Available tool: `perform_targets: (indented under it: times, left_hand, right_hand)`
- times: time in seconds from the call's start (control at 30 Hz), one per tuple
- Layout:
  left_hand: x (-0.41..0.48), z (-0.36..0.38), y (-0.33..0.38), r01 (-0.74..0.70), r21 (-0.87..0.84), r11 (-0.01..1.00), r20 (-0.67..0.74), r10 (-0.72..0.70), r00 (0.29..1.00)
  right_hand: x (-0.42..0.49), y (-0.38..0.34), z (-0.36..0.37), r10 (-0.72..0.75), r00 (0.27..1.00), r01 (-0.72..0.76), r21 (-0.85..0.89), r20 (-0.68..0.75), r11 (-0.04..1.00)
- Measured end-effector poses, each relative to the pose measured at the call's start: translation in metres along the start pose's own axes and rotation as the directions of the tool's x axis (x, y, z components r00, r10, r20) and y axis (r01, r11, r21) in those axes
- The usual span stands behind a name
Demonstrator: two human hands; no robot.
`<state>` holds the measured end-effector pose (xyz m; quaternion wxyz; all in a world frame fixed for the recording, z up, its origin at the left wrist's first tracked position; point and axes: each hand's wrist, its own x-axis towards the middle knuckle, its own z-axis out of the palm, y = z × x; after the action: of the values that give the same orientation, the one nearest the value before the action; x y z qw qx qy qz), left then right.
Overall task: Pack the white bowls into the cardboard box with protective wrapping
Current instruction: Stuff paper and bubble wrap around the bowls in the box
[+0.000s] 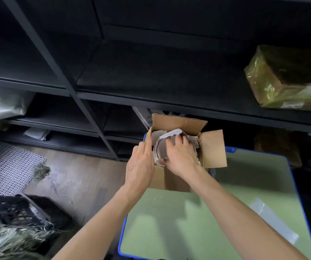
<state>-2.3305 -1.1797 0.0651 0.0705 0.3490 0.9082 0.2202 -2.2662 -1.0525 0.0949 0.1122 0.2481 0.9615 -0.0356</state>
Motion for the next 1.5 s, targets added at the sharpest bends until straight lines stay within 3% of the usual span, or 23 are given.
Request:
perform_targets:
  times: [0.07, 0.17, 0.33, 0.57, 0.73, 0.9, 1.1, 1.5]
  left_hand:
    - [-0.001, 0.002, -0.003, -0.046, 0.108, 0.993, 0.001, 0.046, 0.999]
    - [0.000, 0.001, -0.005, 0.004, 0.089, 0.996, 0.043, -0.008, 0.999]
    - [-0.001, -0.001, -0.006, -0.025, 0.152, 0.988, 0.007, 0.024, 1.000]
    - [0.002, 0.001, -0.015, -0.056, 0.068, 0.996, -0.007, 0.057, 0.998]
    - [0.006, 0.010, -0.024, -0.155, 0.111, 0.982, 0.046, 0.151, 0.988]
    - [0.007, 0.013, -0.020, -0.149, 0.135, 0.980, 0.052, 0.143, 0.988]
    - [0.003, 0.003, -0.012, -0.092, 0.039, 0.995, 0.046, 0.090, 0.995]
    - [0.003, -0.003, -0.012, -0.089, 0.040, 0.995, 0.020, 0.088, 0.996]
  right_hand:
    - [0.003, -0.003, -0.002, 0.015, 1.000, -0.015, -0.007, 0.021, 1.000]
    - [0.007, -0.003, -0.006, 0.034, 0.998, -0.034, -0.009, 0.046, 0.999]
    - [0.007, 0.004, -0.009, 0.044, 0.996, -0.044, 0.000, 0.072, 0.999]
    - [0.011, 0.015, -0.012, -0.025, 0.990, 0.024, 0.005, 0.136, 1.000]
    - [0.014, 0.010, -0.013, -0.057, 0.989, 0.057, 0.003, 0.139, 0.998]
    - [0.014, 0.004, -0.009, -0.081, 0.993, 0.080, 0.014, 0.087, 0.997]
    - [0.010, 0.012, -0.005, -0.083, 0.996, 0.082, 0.022, 0.044, 0.996]
    - [0.000, 0.019, -0.013, -0.084, 0.992, 0.078, 0.067, 0.090, 0.995]
